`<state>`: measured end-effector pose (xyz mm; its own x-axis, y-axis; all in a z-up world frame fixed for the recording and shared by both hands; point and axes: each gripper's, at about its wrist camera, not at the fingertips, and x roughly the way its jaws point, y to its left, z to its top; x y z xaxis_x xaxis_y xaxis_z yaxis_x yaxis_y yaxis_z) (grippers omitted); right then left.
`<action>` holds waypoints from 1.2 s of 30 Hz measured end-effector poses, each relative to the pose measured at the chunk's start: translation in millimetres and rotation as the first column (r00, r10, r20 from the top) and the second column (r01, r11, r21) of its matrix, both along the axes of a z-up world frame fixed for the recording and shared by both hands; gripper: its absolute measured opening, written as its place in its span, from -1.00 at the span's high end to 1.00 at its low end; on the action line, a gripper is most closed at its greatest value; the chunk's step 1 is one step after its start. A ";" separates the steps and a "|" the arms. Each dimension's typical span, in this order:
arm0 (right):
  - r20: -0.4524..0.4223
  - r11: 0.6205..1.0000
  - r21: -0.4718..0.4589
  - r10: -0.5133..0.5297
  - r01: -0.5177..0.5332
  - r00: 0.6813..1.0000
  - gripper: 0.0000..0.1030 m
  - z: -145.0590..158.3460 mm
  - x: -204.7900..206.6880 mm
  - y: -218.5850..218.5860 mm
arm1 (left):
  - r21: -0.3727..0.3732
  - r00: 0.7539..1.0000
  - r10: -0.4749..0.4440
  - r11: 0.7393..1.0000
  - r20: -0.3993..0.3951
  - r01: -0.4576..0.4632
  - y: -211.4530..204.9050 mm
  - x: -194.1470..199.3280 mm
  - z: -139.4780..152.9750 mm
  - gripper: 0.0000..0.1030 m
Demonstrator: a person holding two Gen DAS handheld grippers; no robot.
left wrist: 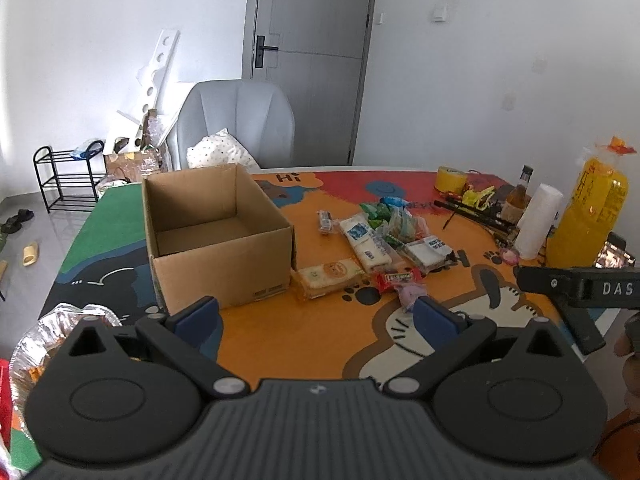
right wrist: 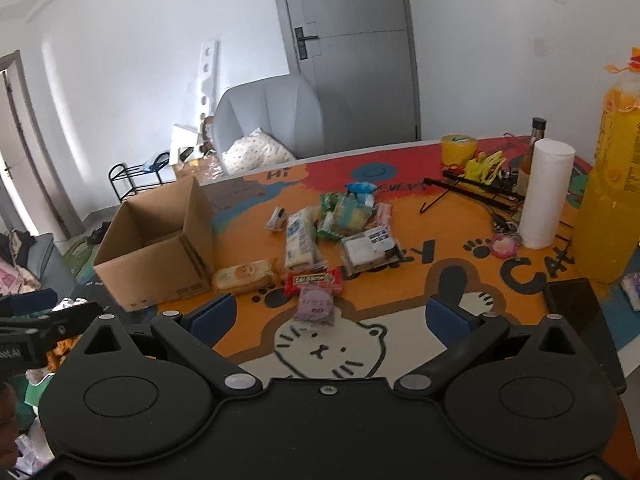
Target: Organize snacks
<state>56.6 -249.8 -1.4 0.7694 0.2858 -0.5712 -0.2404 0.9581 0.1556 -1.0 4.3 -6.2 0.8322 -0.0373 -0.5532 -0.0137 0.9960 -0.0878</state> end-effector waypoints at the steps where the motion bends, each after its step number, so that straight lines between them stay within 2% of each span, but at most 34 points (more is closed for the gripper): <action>1: 0.003 1.000 0.001 -0.001 0.001 1.000 -1.00 0.4 1.0 -1.1 | 0.000 1.000 -0.002 1.000 0.006 0.002 -0.2 0.4 1.3 -1.00; 11: -0.001 0.999 0.047 0.002 -0.002 1.000 -1.00 -9.9 21.9 -13.5 | -0.021 0.999 -0.052 0.998 0.018 0.052 -10.9 24.3 -4.3 -0.99; 16: 0.014 1.000 0.004 -0.024 0.024 1.000 -1.00 -19.4 32.6 -17.4 | -0.033 0.997 -0.077 0.996 0.009 0.077 -18.9 41.9 -13.5 -0.99; 23: -0.033 0.998 0.011 -0.065 0.066 0.997 -1.00 -36.4 54.6 -30.2 | -0.079 0.994 -0.104 0.992 -0.018 0.103 -26.6 69.8 -27.7 -0.99; 31: -0.069 0.997 -0.024 -0.078 0.076 0.995 -1.00 -58.4 77.1 -31.5 | -0.112 0.989 -0.133 0.986 -0.058 0.126 -35.6 98.0 -48.2 -0.99; 36: -0.112 0.998 0.023 -0.059 0.062 0.992 -1.00 -72.8 93.2 -34.8 | -0.133 0.987 -0.145 0.982 -0.072 0.135 -38.7 114.7 -61.0 -0.96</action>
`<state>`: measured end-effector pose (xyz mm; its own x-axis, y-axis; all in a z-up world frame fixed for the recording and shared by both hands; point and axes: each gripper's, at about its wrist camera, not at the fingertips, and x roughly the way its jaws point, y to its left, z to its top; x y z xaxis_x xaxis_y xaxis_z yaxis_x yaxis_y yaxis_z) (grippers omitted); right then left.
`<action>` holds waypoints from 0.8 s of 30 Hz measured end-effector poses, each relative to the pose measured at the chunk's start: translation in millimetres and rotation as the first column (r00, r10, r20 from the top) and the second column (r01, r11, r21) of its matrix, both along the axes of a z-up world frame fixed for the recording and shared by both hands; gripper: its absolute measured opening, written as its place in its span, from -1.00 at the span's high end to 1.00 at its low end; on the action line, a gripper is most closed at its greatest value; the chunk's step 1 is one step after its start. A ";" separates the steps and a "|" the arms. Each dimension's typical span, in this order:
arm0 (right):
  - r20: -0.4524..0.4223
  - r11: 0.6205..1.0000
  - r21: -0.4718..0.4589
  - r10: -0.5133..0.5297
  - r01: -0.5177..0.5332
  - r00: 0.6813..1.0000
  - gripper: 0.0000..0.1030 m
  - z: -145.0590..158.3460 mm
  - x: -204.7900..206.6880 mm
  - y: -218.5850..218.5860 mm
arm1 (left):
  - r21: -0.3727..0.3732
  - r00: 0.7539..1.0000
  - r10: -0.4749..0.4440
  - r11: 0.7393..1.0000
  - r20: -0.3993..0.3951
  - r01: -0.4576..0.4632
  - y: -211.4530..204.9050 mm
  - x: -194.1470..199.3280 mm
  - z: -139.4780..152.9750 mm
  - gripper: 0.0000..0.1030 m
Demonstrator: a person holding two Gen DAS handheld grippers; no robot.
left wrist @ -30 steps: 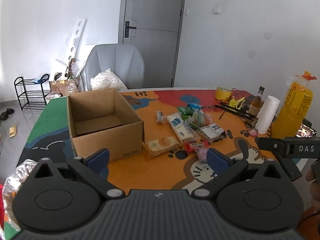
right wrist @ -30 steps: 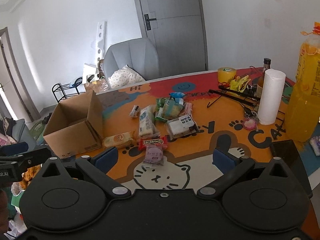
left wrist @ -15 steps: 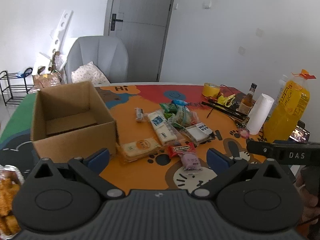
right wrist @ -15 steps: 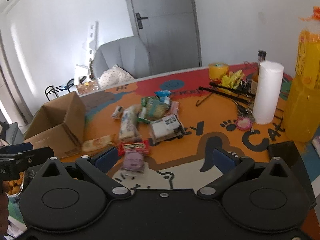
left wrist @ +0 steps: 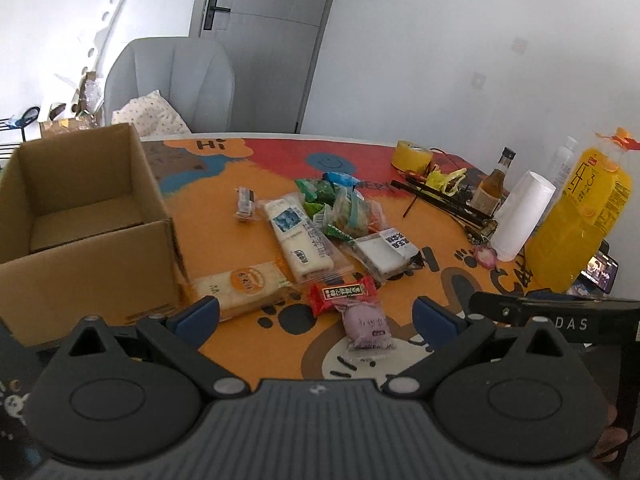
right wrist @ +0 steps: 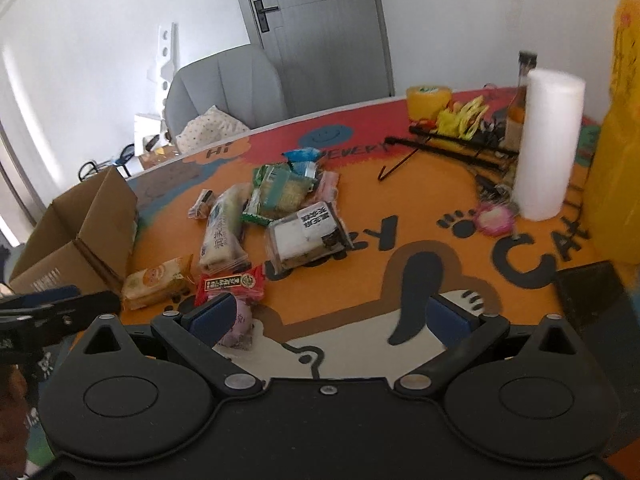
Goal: Organize snacks
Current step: 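Move both tools toward the snacks, right tool over the pink bun pack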
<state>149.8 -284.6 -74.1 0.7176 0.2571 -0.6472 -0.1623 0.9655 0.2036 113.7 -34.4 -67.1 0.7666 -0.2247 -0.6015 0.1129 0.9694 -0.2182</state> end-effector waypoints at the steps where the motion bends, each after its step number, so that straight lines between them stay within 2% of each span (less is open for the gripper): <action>1: -0.007 1.000 0.000 -0.001 0.001 1.000 -1.00 -2.0 2.5 0.5 | -0.004 1.000 -0.003 1.000 -0.005 0.003 -1.0 3.2 -2.1 -0.95; 4: -0.012 1.000 0.003 0.002 -0.002 1.000 -1.00 -7.8 8.8 1.2 | 0.002 1.000 -0.009 1.000 -0.010 0.009 -5.1 12.6 -9.3 -0.94; 6: -0.026 1.000 0.025 0.014 -0.013 1.000 -0.96 -12.9 13.0 2.3 | 0.010 1.000 -0.005 1.000 -0.016 0.005 -6.8 18.3 -13.4 -0.84; 8: -0.043 0.998 0.047 0.037 -0.035 0.998 -0.72 -16.5 16.1 4.8 | 0.010 1.000 -0.005 1.000 -0.031 0.005 -6.6 24.1 -17.6 -0.71; 11: -0.069 0.994 0.076 0.081 -0.076 0.994 -0.55 -21.4 19.3 13.6 | 0.007 0.999 -0.005 1.000 -0.054 0.005 -4.2 29.4 -22.7 -0.46; 14: -0.081 0.990 0.089 0.120 -0.113 0.989 -0.48 -24.1 22.6 24.3 | 0.010 0.997 -0.004 1.000 -0.073 0.005 -0.3 33.6 -28.0 -0.27; 24: -0.116 0.980 0.078 0.190 -0.182 0.975 -0.28 -31.9 36.1 57.1 | 0.032 0.999 0.008 0.999 -0.039 -0.007 10.9 41.8 -29.6 -0.26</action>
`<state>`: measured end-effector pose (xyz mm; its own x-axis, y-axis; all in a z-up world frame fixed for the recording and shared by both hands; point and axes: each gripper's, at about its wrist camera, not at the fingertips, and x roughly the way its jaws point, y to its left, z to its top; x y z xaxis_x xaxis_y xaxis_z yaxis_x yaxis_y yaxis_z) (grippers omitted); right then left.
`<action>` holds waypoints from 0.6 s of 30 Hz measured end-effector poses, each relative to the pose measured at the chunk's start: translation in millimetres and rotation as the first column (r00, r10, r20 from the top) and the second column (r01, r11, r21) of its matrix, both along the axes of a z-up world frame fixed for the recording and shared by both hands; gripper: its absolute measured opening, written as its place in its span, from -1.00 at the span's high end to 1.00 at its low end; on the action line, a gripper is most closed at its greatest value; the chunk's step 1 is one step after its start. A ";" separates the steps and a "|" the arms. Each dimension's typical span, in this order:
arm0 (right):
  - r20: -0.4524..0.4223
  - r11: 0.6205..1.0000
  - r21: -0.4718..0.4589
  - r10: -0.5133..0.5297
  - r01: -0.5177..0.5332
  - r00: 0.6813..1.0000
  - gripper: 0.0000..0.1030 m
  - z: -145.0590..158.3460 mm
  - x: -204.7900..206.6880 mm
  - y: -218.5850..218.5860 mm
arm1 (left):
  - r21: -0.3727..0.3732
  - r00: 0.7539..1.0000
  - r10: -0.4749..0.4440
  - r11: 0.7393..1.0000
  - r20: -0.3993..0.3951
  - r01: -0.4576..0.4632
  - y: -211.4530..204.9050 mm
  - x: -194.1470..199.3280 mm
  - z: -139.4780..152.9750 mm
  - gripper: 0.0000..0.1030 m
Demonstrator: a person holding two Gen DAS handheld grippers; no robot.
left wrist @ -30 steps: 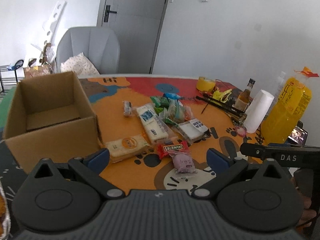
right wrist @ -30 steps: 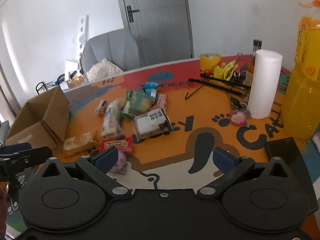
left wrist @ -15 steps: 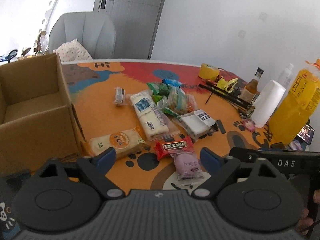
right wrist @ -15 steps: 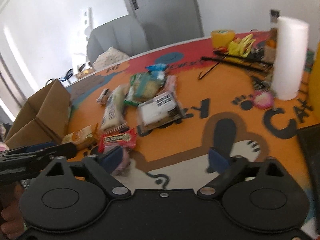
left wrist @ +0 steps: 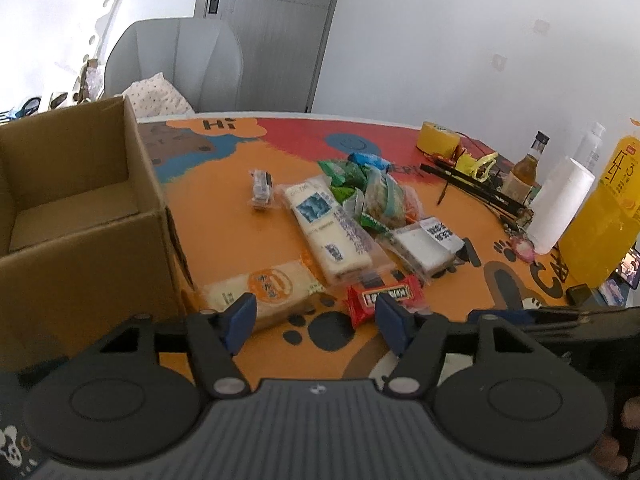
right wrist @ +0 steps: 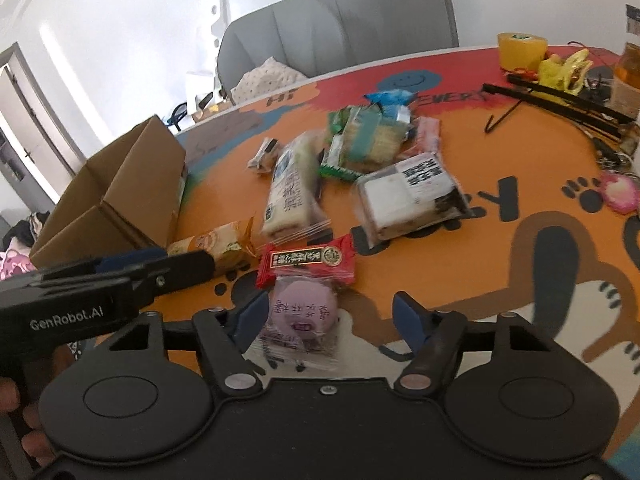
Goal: Organize snacks
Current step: 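Move both tools toward the snacks, right tool over the pink bun pack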
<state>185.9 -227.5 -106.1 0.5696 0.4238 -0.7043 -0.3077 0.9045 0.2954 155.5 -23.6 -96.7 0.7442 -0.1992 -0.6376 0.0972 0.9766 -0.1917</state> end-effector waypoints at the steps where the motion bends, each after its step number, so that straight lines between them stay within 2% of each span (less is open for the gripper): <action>1: -0.004 1.000 -0.004 0.003 -0.003 1.000 -0.24 -1.1 0.8 1.8 | 0.001 1.000 -0.002 1.000 0.003 0.002 -0.3 1.4 0.1 -0.26; 6: -0.007 0.999 -0.025 0.025 -0.025 1.000 -0.09 -4.1 3.3 8.0 | 0.007 1.000 -0.001 1.000 0.006 0.001 -1.3 9.5 -0.7 -0.26; 10: -0.017 1.000 -0.025 0.011 -0.011 1.000 0.17 -3.7 7.4 2.5 | 0.014 1.000 -0.004 1.000 0.011 0.004 -3.2 17.0 -1.5 -0.26; 18: -0.021 0.998 -0.047 -0.040 0.039 0.999 0.22 -3.2 11.1 -18.6 | 0.044 1.000 0.011 0.999 0.023 -0.012 -5.2 33.1 -7.2 -0.26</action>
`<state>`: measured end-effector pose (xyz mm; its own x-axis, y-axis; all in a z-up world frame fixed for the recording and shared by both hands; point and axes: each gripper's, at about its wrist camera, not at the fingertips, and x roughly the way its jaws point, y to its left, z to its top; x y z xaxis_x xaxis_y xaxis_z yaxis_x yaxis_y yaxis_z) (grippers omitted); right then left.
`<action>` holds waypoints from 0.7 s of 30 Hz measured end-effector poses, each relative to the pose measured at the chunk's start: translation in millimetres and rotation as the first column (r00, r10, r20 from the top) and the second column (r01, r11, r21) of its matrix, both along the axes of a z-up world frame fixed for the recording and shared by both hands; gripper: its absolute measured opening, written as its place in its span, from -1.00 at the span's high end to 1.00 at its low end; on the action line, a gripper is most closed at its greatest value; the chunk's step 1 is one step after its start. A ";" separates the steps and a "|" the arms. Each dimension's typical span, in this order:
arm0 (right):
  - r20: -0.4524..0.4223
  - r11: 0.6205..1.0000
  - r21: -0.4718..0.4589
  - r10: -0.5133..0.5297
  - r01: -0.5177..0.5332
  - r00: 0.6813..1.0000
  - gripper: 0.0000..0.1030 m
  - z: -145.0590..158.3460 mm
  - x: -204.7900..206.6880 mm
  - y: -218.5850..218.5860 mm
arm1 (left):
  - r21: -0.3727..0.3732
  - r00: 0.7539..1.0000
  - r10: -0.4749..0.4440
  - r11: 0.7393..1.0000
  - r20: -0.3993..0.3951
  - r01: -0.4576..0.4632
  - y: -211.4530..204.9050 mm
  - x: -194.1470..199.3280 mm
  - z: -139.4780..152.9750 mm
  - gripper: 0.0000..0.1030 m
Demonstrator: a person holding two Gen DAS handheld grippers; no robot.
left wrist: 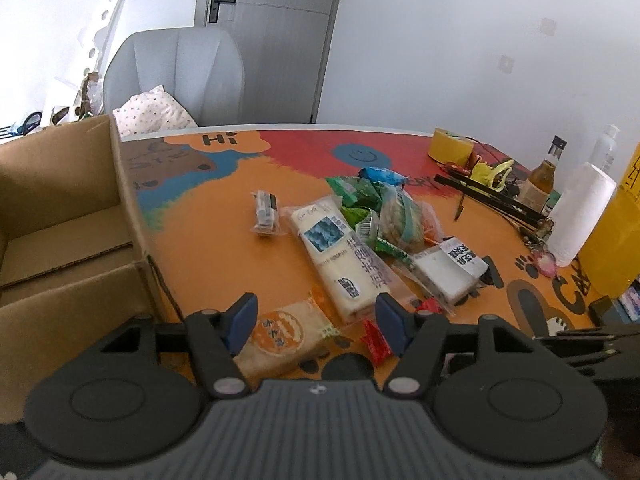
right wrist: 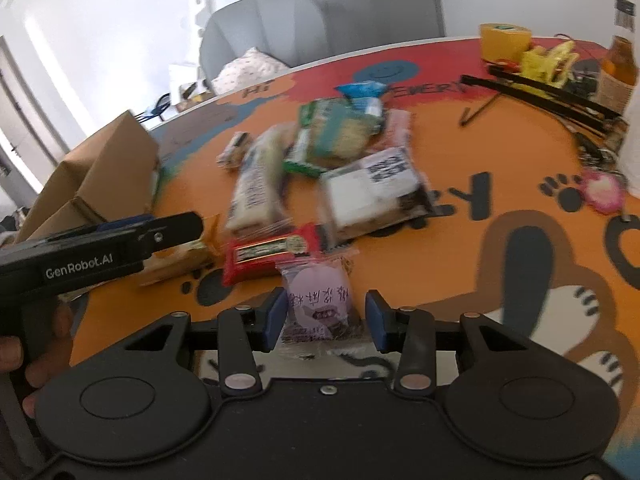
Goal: Organize snacks
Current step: 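Move both tools toward the snacks, right tool over the pink bun pack, then grasp the pink bun pack with right tool while left grasps orange-label biscuit pack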
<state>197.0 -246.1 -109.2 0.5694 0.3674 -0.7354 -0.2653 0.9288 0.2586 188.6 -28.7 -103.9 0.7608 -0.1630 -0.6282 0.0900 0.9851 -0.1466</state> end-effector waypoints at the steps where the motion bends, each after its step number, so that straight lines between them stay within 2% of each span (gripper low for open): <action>1: 0.001 1.000 -0.007 -0.010 0.010 1.000 0.22 -0.1 0.5 -2.1 | 0.004 1.000 0.000 1.000 -0.002 0.000 -0.2 1.1 -1.4 -0.26; 4: 0.002 0.999 -0.019 -0.030 0.030 1.000 0.19 -0.2 0.5 -8.1 | 0.016 1.000 0.002 1.000 -0.018 -0.002 -1.9 4.5 -7.1 -0.26; 8: 0.009 0.999 -0.037 -0.034 0.035 0.999 0.03 -0.5 -2.2 -6.2 | 0.040 1.000 -0.008 0.999 -0.015 0.009 -4.3 0.4 -9.3 -0.27; 17: 0.035 0.998 -0.056 -0.025 0.027 0.999 0.00 1.6 -2.0 4.9 | 0.008 0.999 -0.029 1.000 -0.025 0.030 -1.8 -16.7 -4.6 -0.27; 21: 0.060 0.997 -0.073 -0.018 0.023 0.998 0.01 2.8 -0.2 8.9 | 0.033 1.000 0.006 0.999 -0.003 -0.006 0.3 -16.0 -1.0 -0.27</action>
<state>196.8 -237.2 -106.5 0.6194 0.3011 -0.7251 -0.2586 0.9502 0.1737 172.6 -28.4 -104.9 0.7596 -0.1373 -0.6357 0.0836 0.9900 -0.1139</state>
